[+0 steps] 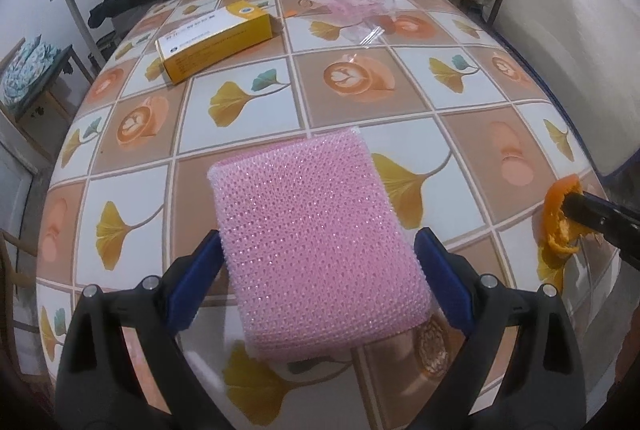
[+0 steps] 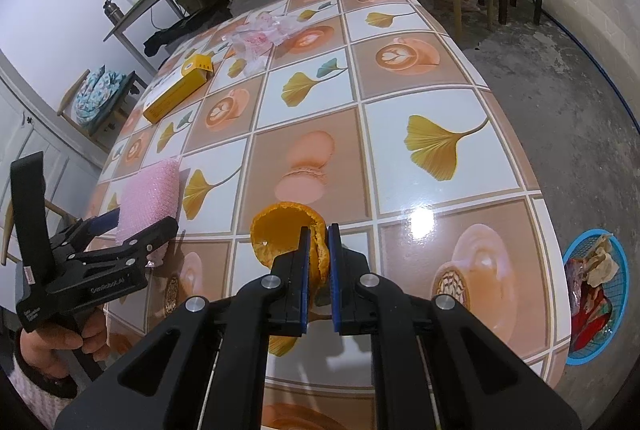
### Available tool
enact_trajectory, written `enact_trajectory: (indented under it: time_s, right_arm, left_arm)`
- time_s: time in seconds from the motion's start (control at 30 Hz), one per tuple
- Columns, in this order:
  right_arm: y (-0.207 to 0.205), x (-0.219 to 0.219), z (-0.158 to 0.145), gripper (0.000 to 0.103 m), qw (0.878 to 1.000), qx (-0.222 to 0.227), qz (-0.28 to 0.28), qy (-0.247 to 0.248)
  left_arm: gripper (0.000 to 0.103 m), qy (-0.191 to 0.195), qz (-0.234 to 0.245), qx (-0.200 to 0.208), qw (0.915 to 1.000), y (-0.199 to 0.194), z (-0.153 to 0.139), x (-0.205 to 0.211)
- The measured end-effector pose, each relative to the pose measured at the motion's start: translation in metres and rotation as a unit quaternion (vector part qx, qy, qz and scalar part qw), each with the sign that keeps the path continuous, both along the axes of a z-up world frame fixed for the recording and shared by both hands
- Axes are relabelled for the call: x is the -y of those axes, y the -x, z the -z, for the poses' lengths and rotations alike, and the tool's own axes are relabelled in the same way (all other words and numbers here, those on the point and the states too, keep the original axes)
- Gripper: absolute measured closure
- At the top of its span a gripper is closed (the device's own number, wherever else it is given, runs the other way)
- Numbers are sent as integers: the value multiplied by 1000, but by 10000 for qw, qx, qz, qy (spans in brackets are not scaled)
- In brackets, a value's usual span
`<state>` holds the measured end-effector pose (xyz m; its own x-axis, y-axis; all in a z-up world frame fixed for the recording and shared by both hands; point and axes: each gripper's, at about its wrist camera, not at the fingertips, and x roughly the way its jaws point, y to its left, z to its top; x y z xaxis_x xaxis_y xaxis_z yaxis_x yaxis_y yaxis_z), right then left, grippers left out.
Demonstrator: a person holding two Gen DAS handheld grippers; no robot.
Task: Collect trash
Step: 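Grasp the pink mesh sponge with the left gripper while the right gripper holds the peel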
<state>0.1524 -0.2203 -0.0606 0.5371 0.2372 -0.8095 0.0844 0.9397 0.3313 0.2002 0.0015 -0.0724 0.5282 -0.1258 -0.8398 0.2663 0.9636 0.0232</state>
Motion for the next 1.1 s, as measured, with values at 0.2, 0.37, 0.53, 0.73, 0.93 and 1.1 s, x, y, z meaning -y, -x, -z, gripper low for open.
enact_trajectory:
  time_s: [0.2,0.37,0.53,0.73,0.93,1.1]
  right_arm:
    - [0,0,0,94,10000,16,5,2]
    - [1,0,-3,94,10000,47,21,14]
    - [2,0,-6,94,10000,84,30,12]
    - [6,2,-9,94,9999,140,43,-12]
    - [12,7,-13,94,9997,239,87,-64]
    - [21,17,-17,94,9992,333,211,-119]
  left_arm:
    - [12,-28,116,122,9999,6,-7,5]
    - [12,-23,193,227,9996,12,-15,9]
    - [12,-32,247,314,9992,16,-21,13]
    - [12,-50,301,397,9987,23,-27,18]
    - [12,14,379,484,9981,29,-36,23]
    - [12,252,589,622,9960,38,-51,33]
